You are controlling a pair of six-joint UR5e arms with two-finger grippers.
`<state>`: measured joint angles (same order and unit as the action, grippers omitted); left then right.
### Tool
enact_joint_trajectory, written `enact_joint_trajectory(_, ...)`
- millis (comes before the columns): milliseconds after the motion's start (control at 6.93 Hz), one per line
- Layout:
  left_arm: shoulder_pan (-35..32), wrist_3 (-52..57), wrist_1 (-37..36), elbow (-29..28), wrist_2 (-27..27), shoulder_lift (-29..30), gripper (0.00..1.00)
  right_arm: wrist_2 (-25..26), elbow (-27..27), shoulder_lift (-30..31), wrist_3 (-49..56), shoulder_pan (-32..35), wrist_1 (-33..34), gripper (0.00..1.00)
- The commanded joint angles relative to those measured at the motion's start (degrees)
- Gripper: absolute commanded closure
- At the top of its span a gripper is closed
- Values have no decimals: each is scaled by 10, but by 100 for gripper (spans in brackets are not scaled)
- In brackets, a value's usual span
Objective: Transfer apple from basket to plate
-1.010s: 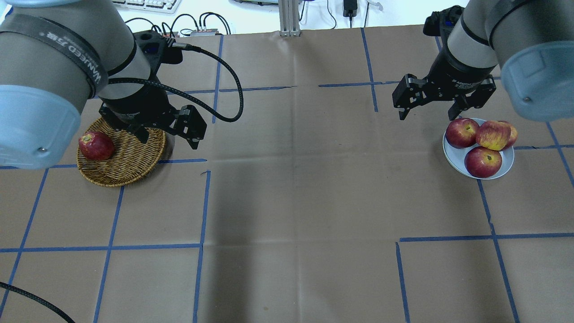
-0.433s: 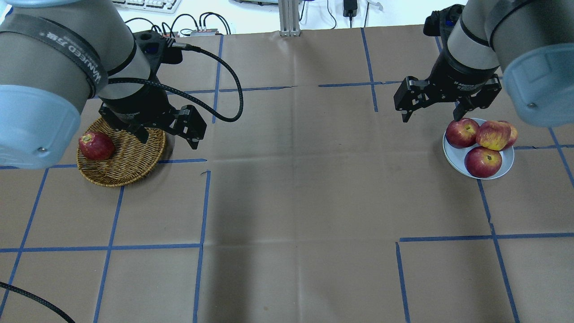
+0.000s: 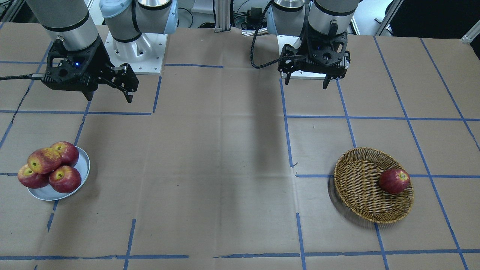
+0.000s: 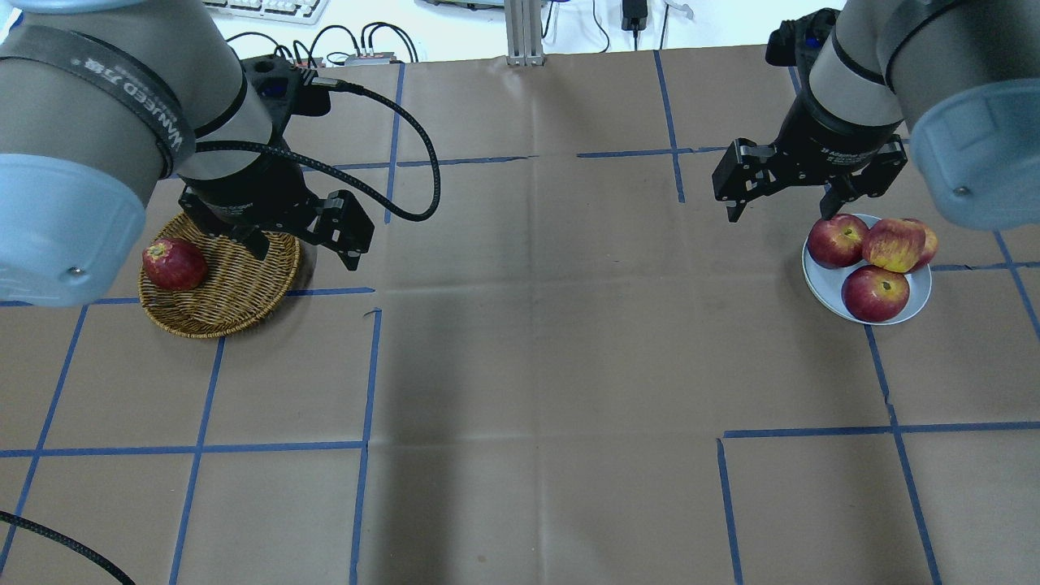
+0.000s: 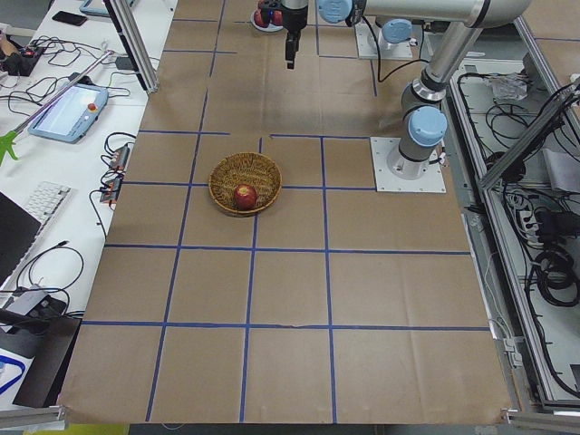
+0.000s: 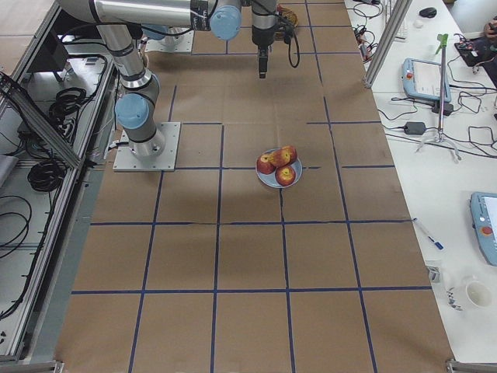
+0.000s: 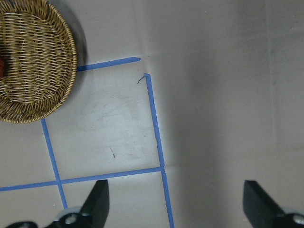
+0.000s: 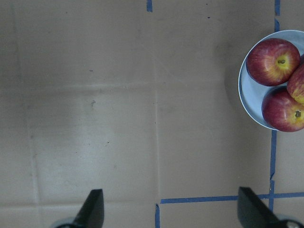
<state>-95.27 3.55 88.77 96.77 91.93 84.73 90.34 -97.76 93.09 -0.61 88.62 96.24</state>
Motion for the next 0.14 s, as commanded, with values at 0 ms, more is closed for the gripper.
enact_joint_trajectory(0, 0, 0, 0, 0, 0, 0, 1, 0, -2, 0, 0, 0, -1, 0)
